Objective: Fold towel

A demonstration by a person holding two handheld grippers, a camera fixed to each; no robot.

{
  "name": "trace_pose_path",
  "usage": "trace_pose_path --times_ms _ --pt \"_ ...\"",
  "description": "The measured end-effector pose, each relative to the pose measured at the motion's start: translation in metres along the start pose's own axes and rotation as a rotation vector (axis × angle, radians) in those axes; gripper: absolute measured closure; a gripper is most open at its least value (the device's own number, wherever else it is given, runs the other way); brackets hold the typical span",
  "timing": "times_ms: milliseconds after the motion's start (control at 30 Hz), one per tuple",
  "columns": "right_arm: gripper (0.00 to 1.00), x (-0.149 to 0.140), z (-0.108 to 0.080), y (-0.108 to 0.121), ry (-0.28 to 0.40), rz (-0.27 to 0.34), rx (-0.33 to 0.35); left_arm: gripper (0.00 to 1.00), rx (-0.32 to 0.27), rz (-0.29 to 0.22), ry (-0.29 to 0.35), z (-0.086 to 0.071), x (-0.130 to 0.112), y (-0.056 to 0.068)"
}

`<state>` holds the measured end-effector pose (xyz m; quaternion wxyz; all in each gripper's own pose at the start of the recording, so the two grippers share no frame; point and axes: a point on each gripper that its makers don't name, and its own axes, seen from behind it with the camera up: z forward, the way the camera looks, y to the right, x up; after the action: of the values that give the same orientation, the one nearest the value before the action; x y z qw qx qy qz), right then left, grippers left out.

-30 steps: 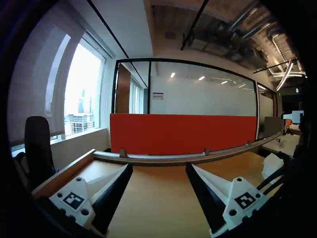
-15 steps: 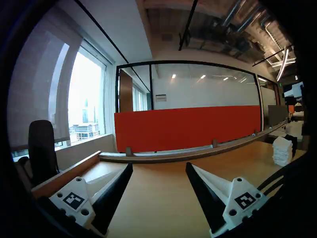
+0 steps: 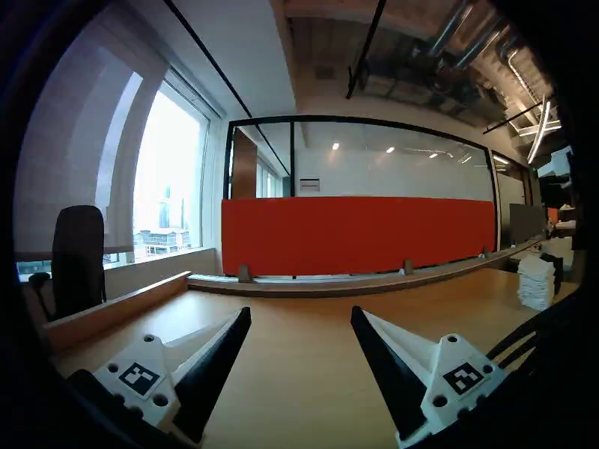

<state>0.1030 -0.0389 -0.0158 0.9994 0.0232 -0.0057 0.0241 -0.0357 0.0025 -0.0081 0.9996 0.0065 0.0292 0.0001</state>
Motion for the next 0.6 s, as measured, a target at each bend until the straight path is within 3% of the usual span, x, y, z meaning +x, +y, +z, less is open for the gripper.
trace_pose_path --times_ms 600 --pt "0.01 -0.022 -0.007 0.014 0.003 -0.001 -0.012 0.01 0.005 -0.027 0.012 -0.004 -0.031 0.001"
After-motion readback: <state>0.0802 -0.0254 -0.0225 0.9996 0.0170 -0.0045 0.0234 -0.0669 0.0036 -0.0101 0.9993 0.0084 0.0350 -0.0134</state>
